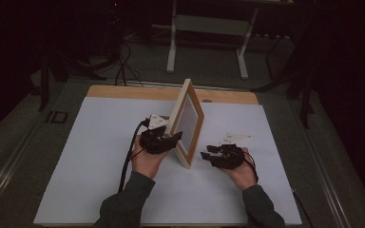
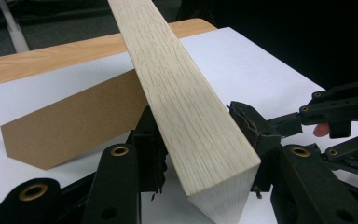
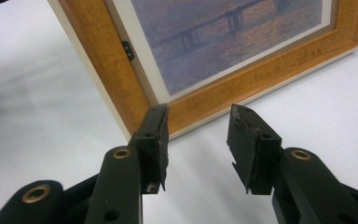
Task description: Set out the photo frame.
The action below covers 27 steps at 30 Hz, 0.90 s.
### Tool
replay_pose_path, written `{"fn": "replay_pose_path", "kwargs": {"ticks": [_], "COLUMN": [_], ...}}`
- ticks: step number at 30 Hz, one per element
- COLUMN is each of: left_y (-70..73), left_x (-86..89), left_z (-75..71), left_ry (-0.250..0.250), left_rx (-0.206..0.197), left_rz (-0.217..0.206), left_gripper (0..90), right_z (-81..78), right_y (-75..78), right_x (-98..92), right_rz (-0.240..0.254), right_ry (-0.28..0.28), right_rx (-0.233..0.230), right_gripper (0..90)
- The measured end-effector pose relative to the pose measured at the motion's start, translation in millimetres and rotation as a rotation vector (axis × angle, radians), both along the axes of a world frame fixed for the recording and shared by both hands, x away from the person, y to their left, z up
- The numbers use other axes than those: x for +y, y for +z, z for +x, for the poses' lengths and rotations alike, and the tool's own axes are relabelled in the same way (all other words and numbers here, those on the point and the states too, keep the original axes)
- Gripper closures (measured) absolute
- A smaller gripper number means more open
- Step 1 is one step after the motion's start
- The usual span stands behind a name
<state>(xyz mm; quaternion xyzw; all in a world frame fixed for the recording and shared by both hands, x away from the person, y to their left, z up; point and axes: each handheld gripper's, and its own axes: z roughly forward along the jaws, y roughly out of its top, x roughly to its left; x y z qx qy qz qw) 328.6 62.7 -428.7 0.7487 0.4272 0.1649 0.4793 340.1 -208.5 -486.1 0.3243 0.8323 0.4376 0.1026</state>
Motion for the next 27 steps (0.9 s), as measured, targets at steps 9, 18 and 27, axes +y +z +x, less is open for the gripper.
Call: {"fn": "replay_pose_path", "kwargs": {"ticks": [9, 18, 27], "left_y": [1.2, 1.2, 0.2], "left_x": [14.0, 29.1, 43.9], "left_z": [4.6, 11.6, 19.9], "left_ry": [0.032, 0.024, -0.046], "left_rx": [0.014, 0.044, 0.068], "left_rz": [-0.012, -0.043, -0.072], "left_gripper": [63.4, 66.3, 66.8], "right_z": [0.0, 0.2, 1.4], "right_y": [-0.1, -0.2, 0.1], "right_x": [0.1, -0.5, -1.6], "right_rz": [-0.001, -0.002, 0.002], "right_ry": [0.001, -0.002, -0.01], "right_rx": [0.0, -0.001, -0.003], "right_gripper": [57.4, 57.0, 56.6]}}
